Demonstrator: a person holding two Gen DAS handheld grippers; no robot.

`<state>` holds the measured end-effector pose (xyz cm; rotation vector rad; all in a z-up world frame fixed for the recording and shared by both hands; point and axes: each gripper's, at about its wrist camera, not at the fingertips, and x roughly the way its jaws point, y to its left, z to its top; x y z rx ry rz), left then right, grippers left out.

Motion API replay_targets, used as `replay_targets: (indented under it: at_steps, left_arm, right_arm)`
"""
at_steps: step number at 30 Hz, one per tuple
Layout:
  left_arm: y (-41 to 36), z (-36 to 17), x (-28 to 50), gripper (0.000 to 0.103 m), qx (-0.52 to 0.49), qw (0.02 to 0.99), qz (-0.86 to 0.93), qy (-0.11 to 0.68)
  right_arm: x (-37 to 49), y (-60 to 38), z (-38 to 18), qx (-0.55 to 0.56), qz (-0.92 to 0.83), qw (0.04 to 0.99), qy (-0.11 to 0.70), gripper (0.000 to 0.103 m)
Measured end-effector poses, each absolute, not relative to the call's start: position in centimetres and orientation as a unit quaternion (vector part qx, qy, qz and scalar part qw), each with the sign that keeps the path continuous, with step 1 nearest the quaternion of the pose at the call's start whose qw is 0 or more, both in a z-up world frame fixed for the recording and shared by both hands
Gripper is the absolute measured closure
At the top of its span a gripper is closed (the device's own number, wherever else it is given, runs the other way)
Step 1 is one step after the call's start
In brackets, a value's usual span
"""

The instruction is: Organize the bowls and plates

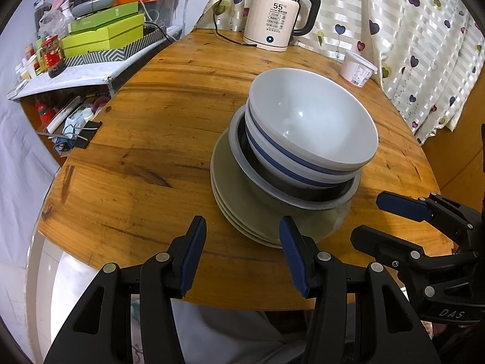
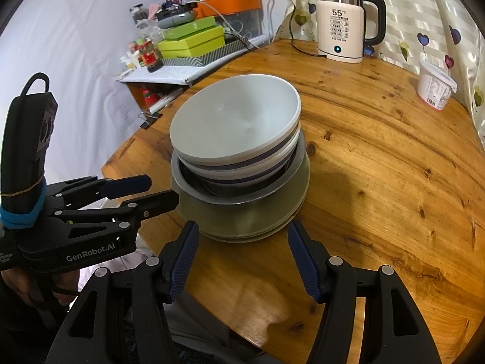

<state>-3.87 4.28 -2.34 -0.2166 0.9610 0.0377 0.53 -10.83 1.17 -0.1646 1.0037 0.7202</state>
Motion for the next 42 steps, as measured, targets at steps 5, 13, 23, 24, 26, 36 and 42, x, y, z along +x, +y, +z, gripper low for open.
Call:
replay_targets:
  at_steps: [5,13,23,24,26,36,42]
  left_arm:
    - [4.2,-2.38,-3.96,0.052,-0.104,0.881,0.017,0.461]
    - [4.12,-2.36,-4.04,0.052,-0.104,0.881,0.017,0.461]
    - [4.06,-2.38,-4.22,0.052,-0.104,0.88,0.016,0.462]
    - [4.02,-2.37,-4.31,0.052,-0.104,0.88,0.016,0.463]
    - [4.02,-2.36,-4.34,0.052,-0.103,0.88,0.016,0.463]
    - [4.09,-2.33,-4.34,0.052,-0.103,0.88,0.017,0.464]
    - [4.18,-2.35,-4.47,0.052,-0.103,0.879,0.016,0.465]
  right_arm:
    - [0.51,-10.84,1.17,-0.077,0.337,0.812,0.47,0.041]
    - [0.48,-10.84,1.17,-0.077,0.337,0.812,0.47,0.041]
    - [0.28,-10.77,1.45,-0.079,0.337,0.813,0.468,0.041]
    - [0.28,-10.78,1.43,-0.079,0.337,0.813,0.468,0.041]
    - [0.17,-10.78,1.62,-0.079,0.336,0.814,0.467,0.041]
    - [0.13,-10.75,1.81,-0.081,0.337,0.815,0.465,0.041]
    - [0.12,-10.72,1.79,-0.081,0.337,0.815,0.465,0.041]
